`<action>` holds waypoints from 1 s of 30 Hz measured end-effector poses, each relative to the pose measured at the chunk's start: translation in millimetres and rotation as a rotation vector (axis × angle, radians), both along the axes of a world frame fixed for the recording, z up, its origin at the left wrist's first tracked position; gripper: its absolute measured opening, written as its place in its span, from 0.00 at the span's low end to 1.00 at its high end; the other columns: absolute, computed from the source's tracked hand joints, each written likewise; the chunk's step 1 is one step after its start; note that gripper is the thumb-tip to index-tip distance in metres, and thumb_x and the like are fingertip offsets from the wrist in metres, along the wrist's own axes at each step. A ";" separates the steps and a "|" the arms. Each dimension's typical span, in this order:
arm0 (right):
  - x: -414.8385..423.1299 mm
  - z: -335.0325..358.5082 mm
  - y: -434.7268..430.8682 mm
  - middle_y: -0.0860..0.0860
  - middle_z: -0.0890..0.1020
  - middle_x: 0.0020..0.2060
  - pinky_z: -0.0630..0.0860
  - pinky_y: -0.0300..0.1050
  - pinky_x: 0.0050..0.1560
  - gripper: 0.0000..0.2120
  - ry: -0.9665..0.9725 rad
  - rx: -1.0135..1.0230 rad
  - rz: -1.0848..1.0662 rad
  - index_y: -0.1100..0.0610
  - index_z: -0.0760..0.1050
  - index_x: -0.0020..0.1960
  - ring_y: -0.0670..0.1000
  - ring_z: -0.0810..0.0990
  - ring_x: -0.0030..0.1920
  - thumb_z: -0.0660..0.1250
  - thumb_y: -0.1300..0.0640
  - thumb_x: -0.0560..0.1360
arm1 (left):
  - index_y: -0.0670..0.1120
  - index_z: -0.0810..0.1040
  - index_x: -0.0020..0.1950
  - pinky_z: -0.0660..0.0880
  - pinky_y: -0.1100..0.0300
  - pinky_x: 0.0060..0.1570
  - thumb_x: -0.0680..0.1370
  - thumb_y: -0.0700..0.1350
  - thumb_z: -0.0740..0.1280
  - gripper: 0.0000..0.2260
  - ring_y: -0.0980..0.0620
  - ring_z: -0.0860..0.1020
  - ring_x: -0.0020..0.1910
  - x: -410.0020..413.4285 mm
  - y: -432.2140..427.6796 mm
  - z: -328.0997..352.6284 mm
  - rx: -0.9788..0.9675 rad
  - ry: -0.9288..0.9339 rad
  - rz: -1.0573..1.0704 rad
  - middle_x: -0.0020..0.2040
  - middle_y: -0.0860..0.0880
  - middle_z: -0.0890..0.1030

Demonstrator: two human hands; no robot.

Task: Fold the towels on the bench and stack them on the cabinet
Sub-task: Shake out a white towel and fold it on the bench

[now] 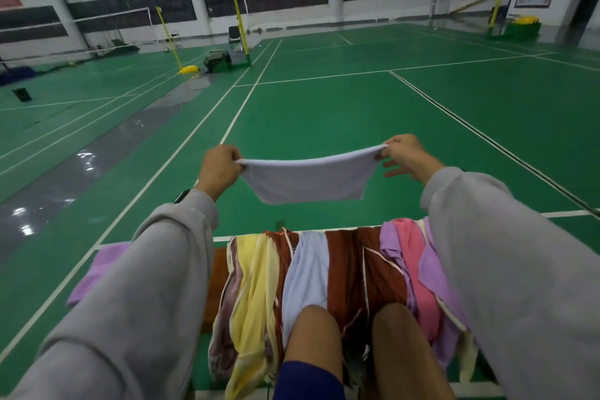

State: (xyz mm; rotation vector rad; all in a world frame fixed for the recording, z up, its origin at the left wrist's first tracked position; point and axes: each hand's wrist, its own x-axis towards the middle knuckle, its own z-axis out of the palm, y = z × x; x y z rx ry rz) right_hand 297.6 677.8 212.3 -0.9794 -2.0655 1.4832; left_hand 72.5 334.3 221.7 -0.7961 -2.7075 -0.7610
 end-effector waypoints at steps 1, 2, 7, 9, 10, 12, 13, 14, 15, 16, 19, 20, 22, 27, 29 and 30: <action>9.2 -10.6 -3.0 0.60 0.86 0.48 0.85 0.56 0.41 0.05 -0.054 -0.009 0.035 0.60 0.78 0.50 0.60 0.83 0.45 0.67 0.68 0.76 | 0.48 0.80 0.38 0.72 0.57 0.39 0.72 0.39 0.76 0.07 0.44 0.79 0.39 6.0 -8.0 -8.8 -0.086 -0.020 -0.047 0.37 0.45 0.81; 18.5 -20.7 -6.0 0.60 0.86 0.48 0.85 0.56 0.41 0.06 -0.124 -0.019 0.079 0.62 0.78 0.52 0.61 0.83 0.44 0.67 0.68 0.76 | 0.48 0.79 0.37 0.70 0.58 0.37 0.72 0.40 0.77 0.09 0.44 0.78 0.38 13.1 -15.3 -17.2 -0.184 -0.049 -0.099 0.36 0.46 0.80; 76.8 -58.4 -27.5 0.59 0.87 0.47 0.85 0.55 0.48 0.08 -0.590 -0.058 0.387 0.66 0.80 0.54 0.62 0.87 0.49 0.70 0.71 0.75 | 0.45 0.80 0.41 0.81 0.58 0.38 0.74 0.39 0.77 0.07 0.51 0.82 0.37 59.4 -54.5 -56.2 -0.568 -0.527 -0.278 0.38 0.46 0.83; 101.0 -71.5 -37.6 0.59 0.87 0.49 0.85 0.53 0.49 0.08 -0.774 -0.090 0.514 0.64 0.82 0.53 0.61 0.86 0.52 0.71 0.70 0.75 | 0.45 0.81 0.44 0.82 0.56 0.41 0.75 0.41 0.77 0.06 0.52 0.84 0.39 76.0 -67.7 -71.3 -0.625 -0.696 -0.290 0.40 0.48 0.85; 110.1 -79.5 -40.3 0.59 0.87 0.50 0.84 0.53 0.51 0.09 -0.838 -0.106 0.555 0.64 0.82 0.55 0.60 0.86 0.52 0.71 0.69 0.76 | 0.45 0.81 0.45 0.81 0.56 0.42 0.76 0.42 0.77 0.06 0.52 0.85 0.40 83.0 -72.1 -78.2 -0.627 -0.745 -0.283 0.39 0.49 0.86; 123.0 -95.4 -43.6 0.58 0.87 0.53 0.82 0.57 0.58 0.13 -0.897 -0.123 0.585 0.64 0.81 0.61 0.59 0.87 0.50 0.72 0.67 0.76 | 0.46 0.82 0.46 0.80 0.57 0.40 0.76 0.42 0.77 0.05 0.51 0.85 0.41 93.5 -78.1 -90.5 -0.610 -0.803 -0.259 0.38 0.50 0.86; 126.6 -102.4 -45.0 0.58 0.87 0.53 0.81 0.58 0.59 0.15 -0.891 -0.126 0.576 0.64 0.80 0.62 0.59 0.87 0.50 0.73 0.66 0.75 | 0.46 0.82 0.46 0.80 0.58 0.39 0.76 0.43 0.77 0.04 0.51 0.85 0.40 96.7 -79.8 -95.8 -0.600 -0.812 -0.251 0.37 0.51 0.86; 128.7 -106.8 -47.3 0.58 0.87 0.53 0.81 0.59 0.59 0.16 -0.867 -0.122 0.563 0.64 0.80 0.62 0.59 0.88 0.49 0.74 0.65 0.75 | 0.46 0.83 0.46 0.79 0.58 0.37 0.77 0.43 0.76 0.04 0.52 0.85 0.39 98.4 -80.8 -100.9 -0.597 -0.801 -0.253 0.37 0.51 0.85; 128.9 -109.0 -50.6 0.58 0.87 0.53 0.82 0.59 0.58 0.16 -0.836 -0.110 0.551 0.64 0.80 0.62 0.59 0.88 0.48 0.74 0.65 0.75 | 0.46 0.83 0.46 0.79 0.59 0.36 0.78 0.44 0.75 0.04 0.53 0.85 0.38 98.6 -80.9 -105.3 -0.592 -0.773 -0.258 0.36 0.52 0.85; 127.6 -108.9 -53.9 0.59 0.86 0.53 0.83 0.59 0.56 0.15 -0.805 -0.086 0.546 0.65 0.80 0.62 0.59 0.88 0.47 0.73 0.65 0.75 | 0.45 0.83 0.46 0.79 0.59 0.35 0.79 0.44 0.74 0.04 0.53 0.85 0.38 97.0 -80.9 -108.5 -0.583 -0.731 -0.262 0.36 0.52 0.85; 115.9 -102.2 -59.6 0.61 0.85 0.53 0.83 0.58 0.54 0.14 -0.748 -0.020 0.556 0.67 0.80 0.61 0.59 0.87 0.46 0.71 0.67 0.77 | 0.42 0.82 0.47 0.80 0.58 0.36 0.80 0.45 0.72 0.06 0.53 0.83 0.36 86.0 -75.3 -109.4 -0.539 -0.576 -0.256 0.39 0.48 0.83; 111.8 -98.6 -60.0 0.62 0.86 0.52 0.84 0.58 0.53 0.12 -0.732 -0.015 0.555 0.68 0.80 0.60 0.60 0.88 0.47 0.71 0.67 0.77 | 0.42 0.82 0.47 0.80 0.58 0.36 0.80 0.45 0.72 0.07 0.53 0.83 0.35 81.7 -72.6 -108.0 -0.519 -0.530 -0.248 0.40 0.47 0.83; 102.0 -92.5 -57.2 0.61 0.87 0.46 0.86 0.53 0.42 0.09 -0.696 -0.016 0.531 0.67 0.81 0.56 0.59 0.88 0.42 0.71 0.70 0.75 | 0.40 0.82 0.47 0.79 0.60 0.33 0.81 0.44 0.71 0.07 0.53 0.82 0.32 71.2 -66.9 -105.5 -0.481 -0.449 -0.226 0.39 0.45 0.84; 67.3 -87.3 -37.5 0.61 0.87 0.46 0.83 0.49 0.33 0.10 -0.629 0.052 0.434 0.68 0.80 0.57 0.60 0.87 0.39 0.70 0.69 0.75 | 0.40 0.83 0.46 0.83 0.53 0.43 0.80 0.43 0.70 0.08 0.46 0.86 0.38 36.6 -55.0 -104.5 -0.382 -0.367 -0.152 0.42 0.42 0.86; 53.6 -89.8 -29.5 0.60 0.87 0.45 0.85 0.51 0.37 0.08 -0.592 0.096 0.398 0.65 0.80 0.55 0.60 0.87 0.41 0.69 0.67 0.77 | 0.40 0.83 0.44 0.83 0.53 0.42 0.80 0.43 0.69 0.09 0.47 0.85 0.36 24.2 -49.6 -107.7 -0.332 -0.347 -0.131 0.40 0.42 0.86; 46.6 -91.7 -26.7 0.60 0.87 0.44 0.85 0.52 0.39 0.07 -0.576 0.120 0.379 0.64 0.80 0.54 0.60 0.87 0.41 0.68 0.66 0.77 | 0.40 0.83 0.43 0.81 0.55 0.41 0.80 0.43 0.69 0.09 0.47 0.85 0.35 19.4 -46.5 -110.4 -0.314 -0.338 -0.119 0.39 0.43 0.85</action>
